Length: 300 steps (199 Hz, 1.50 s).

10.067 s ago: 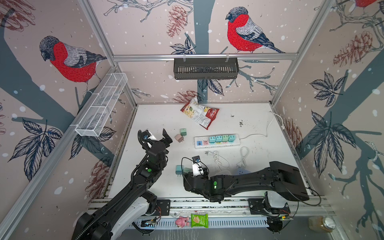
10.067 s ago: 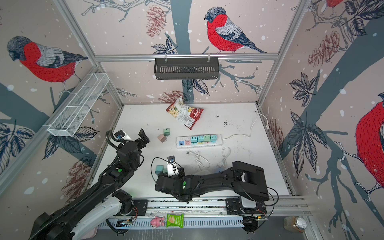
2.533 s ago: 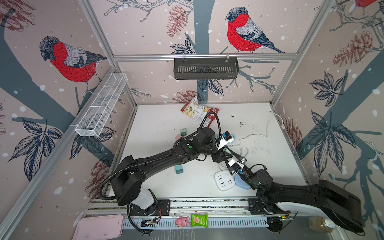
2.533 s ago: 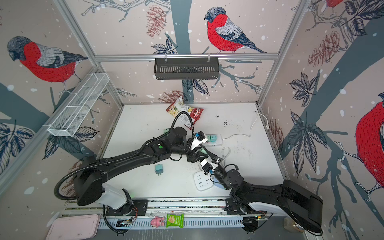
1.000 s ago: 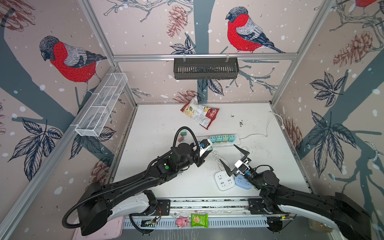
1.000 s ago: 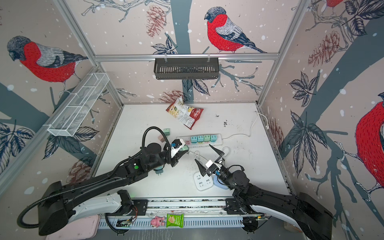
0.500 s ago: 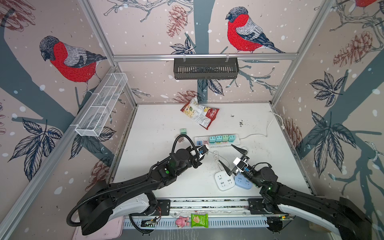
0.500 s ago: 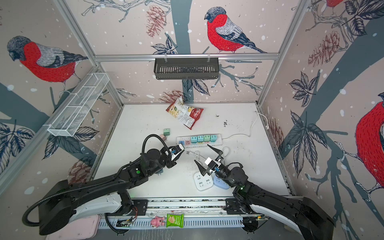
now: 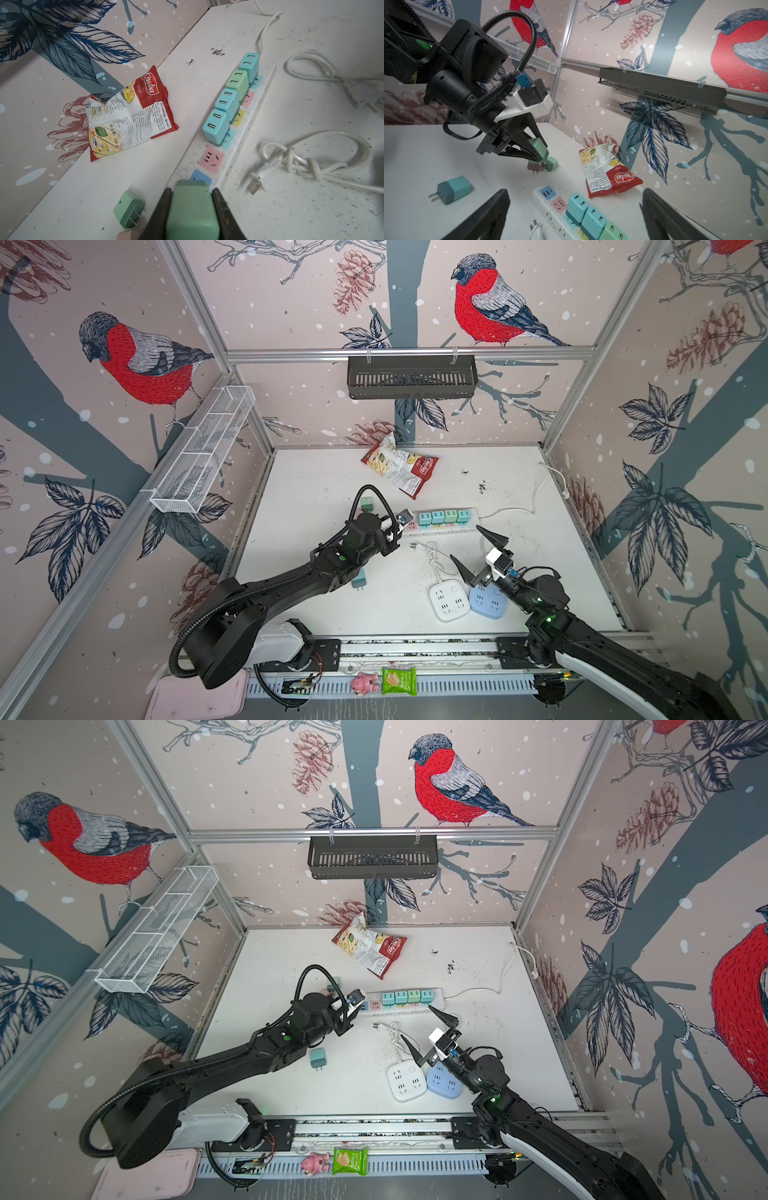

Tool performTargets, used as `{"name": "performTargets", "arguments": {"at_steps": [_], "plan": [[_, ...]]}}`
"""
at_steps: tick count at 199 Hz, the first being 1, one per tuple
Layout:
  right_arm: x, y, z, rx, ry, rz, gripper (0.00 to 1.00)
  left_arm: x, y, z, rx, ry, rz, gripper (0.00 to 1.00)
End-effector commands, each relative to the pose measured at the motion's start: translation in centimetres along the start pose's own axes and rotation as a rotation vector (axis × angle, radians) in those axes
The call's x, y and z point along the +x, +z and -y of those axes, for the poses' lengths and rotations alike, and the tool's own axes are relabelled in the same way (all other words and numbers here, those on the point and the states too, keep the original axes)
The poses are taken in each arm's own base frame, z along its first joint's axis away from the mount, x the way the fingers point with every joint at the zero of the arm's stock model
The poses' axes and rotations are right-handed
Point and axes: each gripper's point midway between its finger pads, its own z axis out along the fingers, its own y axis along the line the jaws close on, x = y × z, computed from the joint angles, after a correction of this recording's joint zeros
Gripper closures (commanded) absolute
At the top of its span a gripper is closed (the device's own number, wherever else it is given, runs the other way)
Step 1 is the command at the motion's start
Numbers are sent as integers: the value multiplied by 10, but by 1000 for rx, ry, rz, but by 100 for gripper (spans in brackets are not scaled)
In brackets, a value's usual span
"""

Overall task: Insert the plug
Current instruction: 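Open the right gripper and draw it back while the left gripper carries the green adapter, then move the green adapter with the left gripper over the strip's next free socket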

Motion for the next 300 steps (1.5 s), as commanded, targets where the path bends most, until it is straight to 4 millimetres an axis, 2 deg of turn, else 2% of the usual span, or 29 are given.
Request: {"name": "performTargets", "arguments": {"at_steps": [1,26,66,75,79,105,126,161,184,204,241,264,300], "plan": [[10,-22,29,198,69,44,0,-4,8,1,85,12,4,100],[9,-27,41,246,90,51,0,0,27,1,143,69,-73,100],[7,-33,39,221,100,89,0,0,52,4,228,130,-138,100],[7,-33,38,215,97,95,0,9,57,10,256,144,-171,100],[8,-33,37,212,96,94,0,2,60,6,256,152,-164,100],[12,-32,33,186,81,79,0,7,69,12,328,179,-225,100],[17,-34,41,235,99,69,0,10,75,11,338,186,-246,100],[27,-40,68,370,193,52,0,13,80,12,372,204,-281,100],[40,-44,88,475,262,10,0,13,83,13,387,196,-292,100],[50,-42,97,501,292,-25,0,13,84,18,433,199,-309,100],[63,-27,101,477,311,-99,1,26,86,23,455,213,-349,100],[68,-16,96,427,304,-136,0,23,86,26,476,218,-331,100],[74,-18,101,465,313,-158,0,23,89,27,485,242,-325,100]]}}
